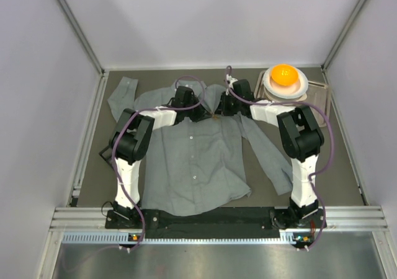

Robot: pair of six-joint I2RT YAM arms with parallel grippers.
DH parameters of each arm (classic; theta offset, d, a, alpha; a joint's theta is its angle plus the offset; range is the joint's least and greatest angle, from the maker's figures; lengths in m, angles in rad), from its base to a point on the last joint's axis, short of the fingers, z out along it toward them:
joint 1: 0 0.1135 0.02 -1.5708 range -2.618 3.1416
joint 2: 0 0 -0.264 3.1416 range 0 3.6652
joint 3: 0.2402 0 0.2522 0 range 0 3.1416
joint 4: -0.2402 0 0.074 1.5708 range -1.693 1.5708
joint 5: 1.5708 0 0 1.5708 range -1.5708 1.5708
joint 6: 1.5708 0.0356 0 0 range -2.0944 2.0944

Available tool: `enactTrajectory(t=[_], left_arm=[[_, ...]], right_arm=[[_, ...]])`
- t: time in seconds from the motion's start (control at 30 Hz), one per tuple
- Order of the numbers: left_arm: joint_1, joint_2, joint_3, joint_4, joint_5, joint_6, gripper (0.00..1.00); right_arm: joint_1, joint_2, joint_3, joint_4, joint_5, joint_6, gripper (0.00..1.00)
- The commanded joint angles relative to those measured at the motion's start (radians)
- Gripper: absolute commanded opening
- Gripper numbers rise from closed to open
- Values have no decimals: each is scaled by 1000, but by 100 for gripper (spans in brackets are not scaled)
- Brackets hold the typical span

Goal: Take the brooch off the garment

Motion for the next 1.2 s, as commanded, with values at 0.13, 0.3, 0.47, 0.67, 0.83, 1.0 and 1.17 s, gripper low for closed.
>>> enactTrajectory(t=[0.13, 0.3, 0.47, 0.67, 0.83, 1.0, 1.17], left_arm=[[8, 39, 120, -108, 9, 110, 0], [14, 58, 126, -139, 27, 153, 0], [31, 70, 115, -138, 49, 173, 0], [37, 78, 114, -142, 62, 188, 0], [39, 82, 112, -144, 72, 190, 0], [39, 79, 109, -147, 72, 193, 0], [39, 73, 108, -145, 73, 193, 0]], right_arm=[[9, 25, 59, 40, -85, 6, 11], [-14, 38, 51, 65, -150, 41, 10], [-27, 46, 43, 89, -179, 58, 8], [-32, 60, 62, 65, -159, 50, 4], [-34, 75, 83, 43, -142, 35, 6], [-37, 80, 108, 20, -110, 17, 8], [-35, 83, 111, 13, -99, 7, 10]])
